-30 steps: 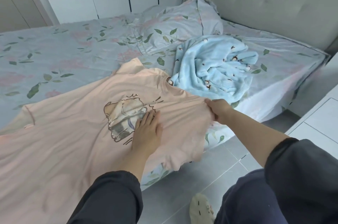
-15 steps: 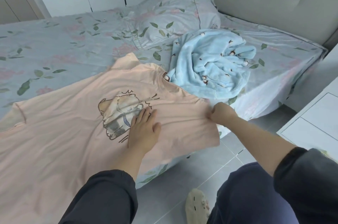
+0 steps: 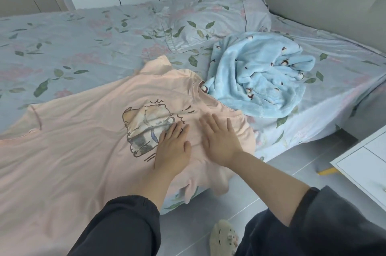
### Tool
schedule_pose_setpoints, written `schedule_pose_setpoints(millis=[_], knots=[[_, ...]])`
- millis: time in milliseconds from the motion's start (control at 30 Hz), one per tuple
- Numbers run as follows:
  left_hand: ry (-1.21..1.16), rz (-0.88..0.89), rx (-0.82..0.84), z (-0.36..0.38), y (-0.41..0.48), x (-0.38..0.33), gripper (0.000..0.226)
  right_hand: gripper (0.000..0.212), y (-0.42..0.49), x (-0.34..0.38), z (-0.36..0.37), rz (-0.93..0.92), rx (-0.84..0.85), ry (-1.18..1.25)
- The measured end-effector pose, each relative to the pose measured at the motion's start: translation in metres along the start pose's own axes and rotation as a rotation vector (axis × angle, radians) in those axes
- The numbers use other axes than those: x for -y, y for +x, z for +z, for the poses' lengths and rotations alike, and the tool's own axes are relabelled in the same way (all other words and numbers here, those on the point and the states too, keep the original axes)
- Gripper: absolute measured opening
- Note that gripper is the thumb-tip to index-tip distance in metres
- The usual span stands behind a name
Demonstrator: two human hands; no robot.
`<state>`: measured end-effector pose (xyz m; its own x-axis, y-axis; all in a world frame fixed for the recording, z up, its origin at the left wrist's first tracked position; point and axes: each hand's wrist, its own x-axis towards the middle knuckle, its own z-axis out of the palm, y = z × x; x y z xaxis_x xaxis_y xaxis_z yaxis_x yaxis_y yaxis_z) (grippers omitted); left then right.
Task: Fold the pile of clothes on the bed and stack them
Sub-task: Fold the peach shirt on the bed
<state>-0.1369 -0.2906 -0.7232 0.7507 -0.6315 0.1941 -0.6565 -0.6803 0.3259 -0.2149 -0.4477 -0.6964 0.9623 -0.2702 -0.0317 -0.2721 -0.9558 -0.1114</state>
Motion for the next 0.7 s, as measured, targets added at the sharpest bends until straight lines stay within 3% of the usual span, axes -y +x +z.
schedule_pose_setpoints(millis=[233,500,567,700], knots=[[-0.2,0.043,-0.133,-0.012,-0.006,0.0,0.05,0.061,0.016,0.005,0.002,0.127,0.119,0.032],[0.291,-0.028,0.049,-0.039,-0.04,0.045,0.049,0.062,0.032,0.032,-0.003,0.266,0.09,0.006],[0.331,-0.051,0.066,-0.052,-0.056,0.059,0.049,0.06,0.032,0.054,-0.002,0.192,0.049,0.008],[0.371,-0.178,0.108,-0.076,-0.1,0.095,0.049,0.06,0.022,0.127,0.011,-0.165,0.095,-0.03]])
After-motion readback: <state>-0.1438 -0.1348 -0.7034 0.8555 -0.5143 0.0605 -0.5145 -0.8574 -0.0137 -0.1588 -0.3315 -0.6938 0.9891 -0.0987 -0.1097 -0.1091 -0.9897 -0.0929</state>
